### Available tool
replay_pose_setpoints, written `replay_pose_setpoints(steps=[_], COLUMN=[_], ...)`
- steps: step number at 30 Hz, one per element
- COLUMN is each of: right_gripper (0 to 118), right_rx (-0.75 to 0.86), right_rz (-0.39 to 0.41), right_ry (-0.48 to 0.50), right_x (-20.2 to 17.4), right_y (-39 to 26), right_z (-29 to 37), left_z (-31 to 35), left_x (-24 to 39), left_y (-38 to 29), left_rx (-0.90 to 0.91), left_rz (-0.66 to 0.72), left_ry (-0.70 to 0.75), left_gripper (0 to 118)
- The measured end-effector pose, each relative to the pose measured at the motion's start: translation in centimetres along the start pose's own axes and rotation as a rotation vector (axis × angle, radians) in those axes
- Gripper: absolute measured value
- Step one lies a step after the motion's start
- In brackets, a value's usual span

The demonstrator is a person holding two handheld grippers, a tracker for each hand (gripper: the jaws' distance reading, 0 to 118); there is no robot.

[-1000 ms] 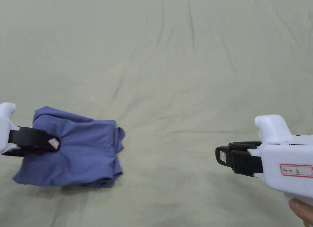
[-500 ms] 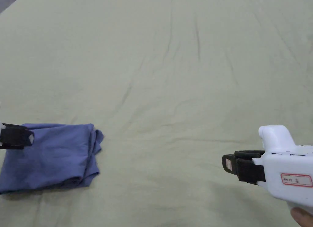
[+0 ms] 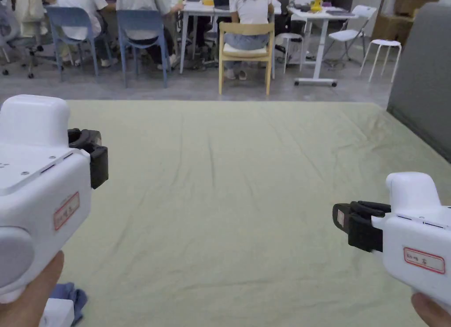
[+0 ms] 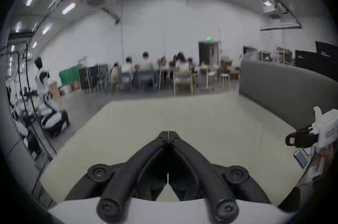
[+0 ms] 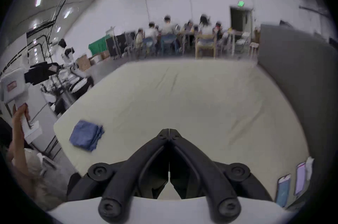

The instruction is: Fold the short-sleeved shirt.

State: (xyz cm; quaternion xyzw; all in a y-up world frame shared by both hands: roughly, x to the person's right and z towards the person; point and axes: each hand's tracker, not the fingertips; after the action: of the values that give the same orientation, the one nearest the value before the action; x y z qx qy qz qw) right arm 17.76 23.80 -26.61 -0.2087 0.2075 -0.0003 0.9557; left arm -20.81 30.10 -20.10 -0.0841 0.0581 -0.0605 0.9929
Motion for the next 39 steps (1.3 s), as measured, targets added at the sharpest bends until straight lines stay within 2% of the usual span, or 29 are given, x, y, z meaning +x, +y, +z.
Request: replay_pose_setpoints(steps=[3, 7, 11, 14, 15, 16, 17, 18, 21, 27, 39], right_gripper=[2, 2, 2, 3, 31, 69, 103, 118, 118, 118, 118], right_rx=[0.176, 0.365, 0.437, 0.461, 0.476, 0.489, 0.485, 0.452, 0.468, 0.437, 0.390], right_rz=[0.025, 0.039, 0.052, 0.061, 0.069, 0.079, 0.087, 0.087, 0.087, 0.087, 0.104], right_ry=[-0.105, -0.197, -0.257, -0.269, -0.288, -0.307, -0.313, -0.323, -0.305, -0.328, -0.283], right_x=[0.4, 0.7, 0.9, 0.8, 0.6, 0.6, 0.5, 0.5, 0.3, -0.3, -0.8], right_y=[3.7, 7.7, 10.0, 10.8, 10.8, 10.8, 10.9, 11.1, 10.7, 10.6, 10.6], right_z=[2.7, 4.9, 6.0, 6.2, 6.2, 6.0, 5.9, 5.5, 5.3, 4.3, 3.1], left_z=[0.1, -0.3, -0.2, -1.8, -1.9, -1.9, -1.6, -1.8, -1.1, -0.4, -0.6], left_x=[5.3, 6.6, 6.8, 5.5, 5.3, 5.1, 5.1, 4.8, 4.5, 3.6, 3.5], left_y=[3.9, 6.5, 7.7, 7.2, 7.1, 6.9, 6.6, 6.6, 6.4, 7.0, 6.1], left_rx=[0.063, 0.104, 0.100, 0.100, 0.098, 0.101, 0.108, 0.110, 0.113, 0.115, 0.101], left_rz=[-0.090, -0.039, 0.057, 0.063, 0.065, 0.064, 0.063, 0.064, 0.074, 0.088, 0.101], left_ry=[0.007, -0.029, -0.030, -0.013, -0.010, -0.004, -0.002, 0.003, 0.018, 0.045, 0.014], left_gripper=[0, 0, 0, 0, 4, 27, 68, 110, 117, 117, 117])
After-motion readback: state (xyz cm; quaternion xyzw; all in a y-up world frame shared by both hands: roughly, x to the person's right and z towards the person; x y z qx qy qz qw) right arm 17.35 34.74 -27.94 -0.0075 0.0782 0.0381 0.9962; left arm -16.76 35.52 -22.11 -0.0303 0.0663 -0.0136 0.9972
